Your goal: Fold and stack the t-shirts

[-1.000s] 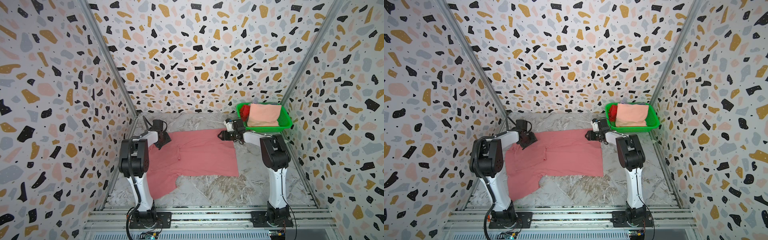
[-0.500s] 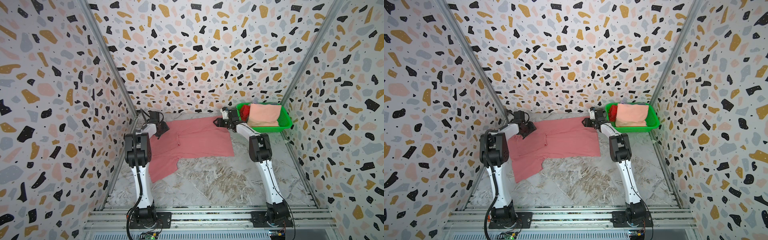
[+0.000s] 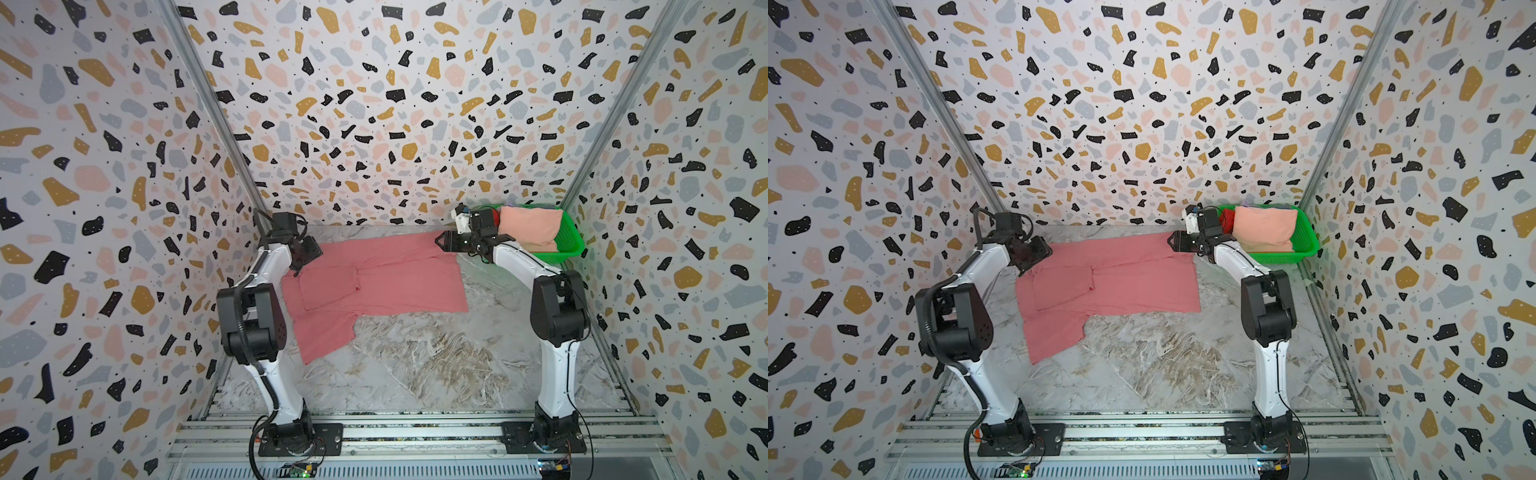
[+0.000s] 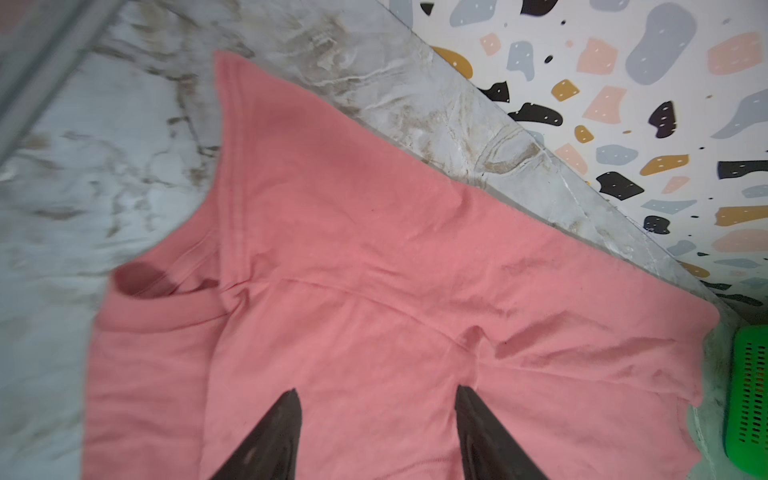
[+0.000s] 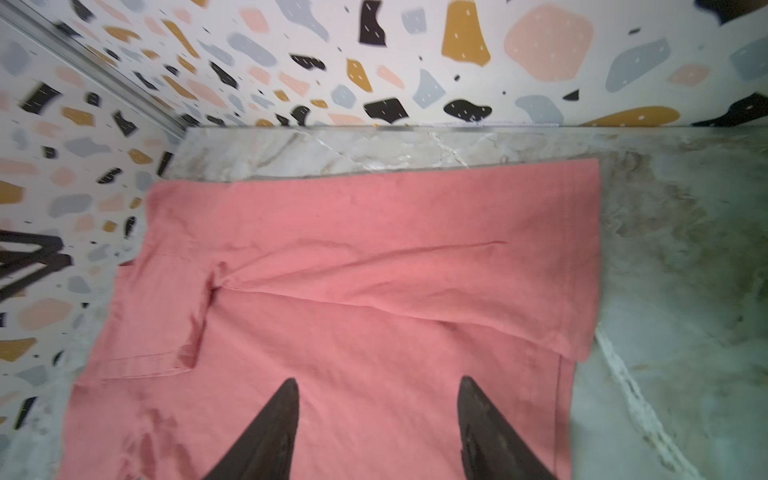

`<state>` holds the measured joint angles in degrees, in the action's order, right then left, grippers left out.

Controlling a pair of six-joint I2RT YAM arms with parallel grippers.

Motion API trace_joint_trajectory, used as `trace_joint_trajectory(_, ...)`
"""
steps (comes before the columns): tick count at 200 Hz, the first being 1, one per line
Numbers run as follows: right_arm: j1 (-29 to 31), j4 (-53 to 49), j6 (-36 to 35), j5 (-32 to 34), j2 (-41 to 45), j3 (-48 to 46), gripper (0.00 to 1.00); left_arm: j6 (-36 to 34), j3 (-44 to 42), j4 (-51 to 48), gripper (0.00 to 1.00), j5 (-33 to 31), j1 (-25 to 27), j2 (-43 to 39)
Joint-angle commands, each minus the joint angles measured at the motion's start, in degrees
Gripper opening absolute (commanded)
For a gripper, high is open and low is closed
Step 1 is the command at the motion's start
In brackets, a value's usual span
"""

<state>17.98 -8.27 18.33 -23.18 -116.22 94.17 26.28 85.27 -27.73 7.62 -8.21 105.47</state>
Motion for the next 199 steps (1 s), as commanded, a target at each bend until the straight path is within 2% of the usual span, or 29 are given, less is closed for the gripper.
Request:
trace_joint_trajectory(1, 1.1, -2.1, 3.4, 0.3, 6.5, -8.8, 0.62, -0.6, -9.1, -7.5, 0.61, -4.9, -2.5, -5.9)
trace_joint_trajectory(48, 0.8, -2.4, 4.7, 3.7, 19.6, -25.3, 0.67, 3.4, -30.3, -14.7, 0.61, -6.6, -4.8, -26.0)
trace_joint_trajectory(68, -0.6, -2.3, 5.7, 3.7, 22.4, -30.9, 0.67, 5.4, -36.6, -17.4, 0.6, -6.9, -4.8, -28.7)
trace_joint_trajectory(91, -3.3, -1.3, 8.0, 1.7, 24.9, -35.8, 0.67, 10.3, -44.2, -14.1, 0.59, -4.0, -4.8, -32.3)
trace_joint_trajectory(111, -5.1, -1.3, 8.3, 2.9, 27.3, -38.6, 0.67, 12.3, -49.5, -11.4, 0.56, -1.5, -4.8, -34.5)
trace_joint_trajectory(156, -6.9, -1.9, 7.2, 2.9, 28.1, -41.3, 0.68, 14.4, -55.9, -5.8, 0.53, 2.1, -4.7, -36.0)
trace_joint_trajectory(199, -6.9, -1.4, 7.3, 2.8, 27.3, -42.4, 0.68, 12.0, -52.8, -3.0, 0.48, -0.3, -4.7, -32.2)
